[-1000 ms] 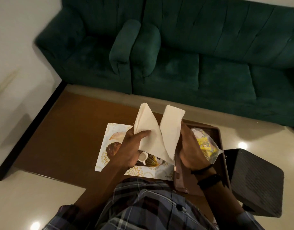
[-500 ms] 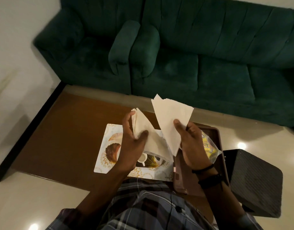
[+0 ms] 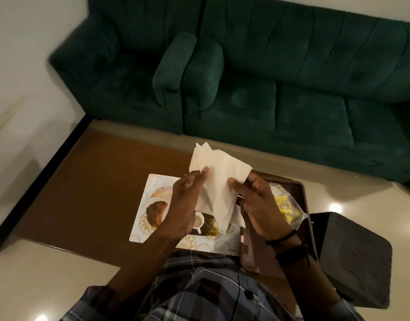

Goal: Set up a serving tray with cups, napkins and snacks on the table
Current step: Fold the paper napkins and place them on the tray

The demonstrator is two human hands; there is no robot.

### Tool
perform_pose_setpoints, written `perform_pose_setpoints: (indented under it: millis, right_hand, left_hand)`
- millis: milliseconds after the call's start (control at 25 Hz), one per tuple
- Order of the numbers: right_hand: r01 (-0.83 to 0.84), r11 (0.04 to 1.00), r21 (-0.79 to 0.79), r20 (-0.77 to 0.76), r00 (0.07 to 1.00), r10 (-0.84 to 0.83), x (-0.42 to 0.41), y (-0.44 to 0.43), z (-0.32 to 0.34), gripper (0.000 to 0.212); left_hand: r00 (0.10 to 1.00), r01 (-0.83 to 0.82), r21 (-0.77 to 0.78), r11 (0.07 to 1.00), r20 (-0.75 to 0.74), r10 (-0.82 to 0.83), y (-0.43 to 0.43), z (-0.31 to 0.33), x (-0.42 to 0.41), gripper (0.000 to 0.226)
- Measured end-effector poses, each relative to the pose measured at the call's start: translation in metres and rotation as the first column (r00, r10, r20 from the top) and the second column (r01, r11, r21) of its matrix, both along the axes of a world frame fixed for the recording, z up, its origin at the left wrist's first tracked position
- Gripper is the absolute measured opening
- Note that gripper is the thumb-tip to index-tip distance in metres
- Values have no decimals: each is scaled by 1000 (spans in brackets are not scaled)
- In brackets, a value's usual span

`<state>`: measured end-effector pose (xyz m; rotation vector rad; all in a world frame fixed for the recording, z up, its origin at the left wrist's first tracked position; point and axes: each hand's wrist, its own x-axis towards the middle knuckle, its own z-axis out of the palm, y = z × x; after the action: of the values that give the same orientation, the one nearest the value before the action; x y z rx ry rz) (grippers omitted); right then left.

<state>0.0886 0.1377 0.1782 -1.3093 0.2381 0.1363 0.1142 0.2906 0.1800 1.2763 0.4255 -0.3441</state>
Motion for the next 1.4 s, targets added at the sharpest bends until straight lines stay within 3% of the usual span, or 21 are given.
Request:
perform_pose_setpoints:
  millis: [80,200,240,320,440,600,720,840,1000,1160,1280,1400]
  right_hand:
    - [52,990,-132,25,998,-49,0,1,-2,42]
    - [192,923,-333,115,980,-163,1,6,-4,71]
    - [225,900,-374,138,973,-186,2,7,-4,73]
    - [269,872,-409,168,961,-218,6,9,-5,58]
    - [298,900,-318,195,949,-246,9,6,-11,31]
    - [334,918,-215,189,936,-296,6,6,-15,33]
    - [303,879,-368,239,944,-226,9,9,-6,54]
    - [331,794,-511,266,939,-220,13,9,-7,47]
    - [347,861,-373,269,928,-258,10,2,-9,33]
    - [211,892,-401,175,973,-151,16,1,-5,64]
    - [216,919,-331,170,971,-167,15,-3,-4,61]
    - [347,838,-421,265,931,-252,11,-5,5,48]
  left_hand:
    - [994,-43,28,999,102,40,0,-1,-2,8]
    - [986,-71,92,993,157,56,1,-5,-4,10]
    - [984,-75,112,991,171,55,1,-5,-4,9]
    - [981,-74,137,988,187,47,0,-4,-5,4]
    - [975,-83,164,983,216,46,0,-5,-6,4]
    - [974,-96,199,975,222,51,0,-8,-4,7]
    - [970,-85,174,981,237,42,0,-8,-4,4]
    - [956,-79,224,971,292,10,-1,-8,-5,7]
    - [952,-69,253,965,306,-12,-2,-4,-4,3]
    - [962,-26,257,966,269,-45,-2,-2,-3,4]
    - [967,-10,271,963,247,-60,-3,-2,-3,6]
    - [965,-4,256,967,255,-63,0,-2,-4,6]
